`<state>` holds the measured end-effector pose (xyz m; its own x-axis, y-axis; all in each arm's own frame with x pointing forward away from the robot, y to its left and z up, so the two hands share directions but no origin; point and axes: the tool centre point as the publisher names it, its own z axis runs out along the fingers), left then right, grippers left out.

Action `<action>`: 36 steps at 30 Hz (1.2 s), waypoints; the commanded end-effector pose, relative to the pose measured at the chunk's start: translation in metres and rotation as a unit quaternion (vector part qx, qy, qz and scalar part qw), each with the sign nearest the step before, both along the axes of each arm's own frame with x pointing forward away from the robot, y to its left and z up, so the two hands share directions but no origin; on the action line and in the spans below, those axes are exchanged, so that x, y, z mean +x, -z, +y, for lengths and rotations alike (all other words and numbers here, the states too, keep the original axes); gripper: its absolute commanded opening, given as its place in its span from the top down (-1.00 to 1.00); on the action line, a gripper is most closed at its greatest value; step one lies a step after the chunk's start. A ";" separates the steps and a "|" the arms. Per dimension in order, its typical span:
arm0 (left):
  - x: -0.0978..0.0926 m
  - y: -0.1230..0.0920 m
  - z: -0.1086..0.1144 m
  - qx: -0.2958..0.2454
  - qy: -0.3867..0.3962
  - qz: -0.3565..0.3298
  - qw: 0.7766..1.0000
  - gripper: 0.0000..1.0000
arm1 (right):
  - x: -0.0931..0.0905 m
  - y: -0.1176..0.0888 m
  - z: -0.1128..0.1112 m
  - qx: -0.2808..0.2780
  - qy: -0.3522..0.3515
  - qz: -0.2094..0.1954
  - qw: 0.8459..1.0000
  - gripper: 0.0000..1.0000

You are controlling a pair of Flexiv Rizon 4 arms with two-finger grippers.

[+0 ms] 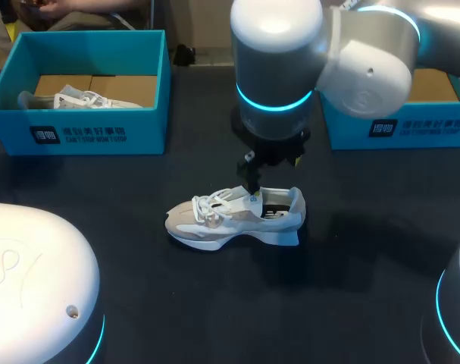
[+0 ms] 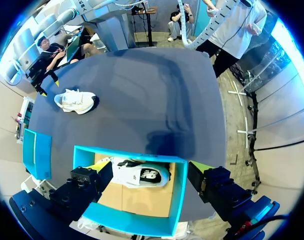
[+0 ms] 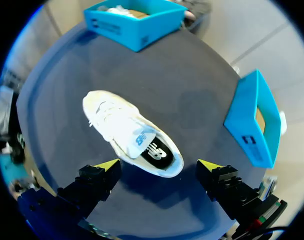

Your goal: Take the shoe out of the shoebox, open the shoe tongue, remove and reinsert the insole, then place the shoe into the shoebox

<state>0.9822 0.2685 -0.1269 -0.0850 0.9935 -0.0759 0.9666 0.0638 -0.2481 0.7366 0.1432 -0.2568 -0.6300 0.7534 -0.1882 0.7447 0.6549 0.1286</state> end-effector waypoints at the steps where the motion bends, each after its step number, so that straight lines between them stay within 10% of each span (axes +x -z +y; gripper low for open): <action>1: 0.001 -0.001 0.000 0.001 0.001 0.001 1.000 -1.00 | -0.005 -0.003 -0.012 0.019 -0.239 -0.047 0.970 -1.00; 20: 0.001 -0.001 0.000 0.001 0.001 0.001 1.000 -1.00 | -0.006 -0.007 -0.041 0.092 -0.508 -0.071 0.853 -1.00; 36: 0.001 -0.001 0.000 0.001 0.001 0.001 1.000 -1.00 | -0.002 0.011 -0.097 0.176 -0.539 -0.123 0.815 -1.00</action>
<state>0.9822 0.2685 -0.1269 -0.0850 0.9935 -0.0759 0.9666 0.0637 -0.2481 0.7413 0.0636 -0.2615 -0.9461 -0.1752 -0.2724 -0.2054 0.9749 0.0863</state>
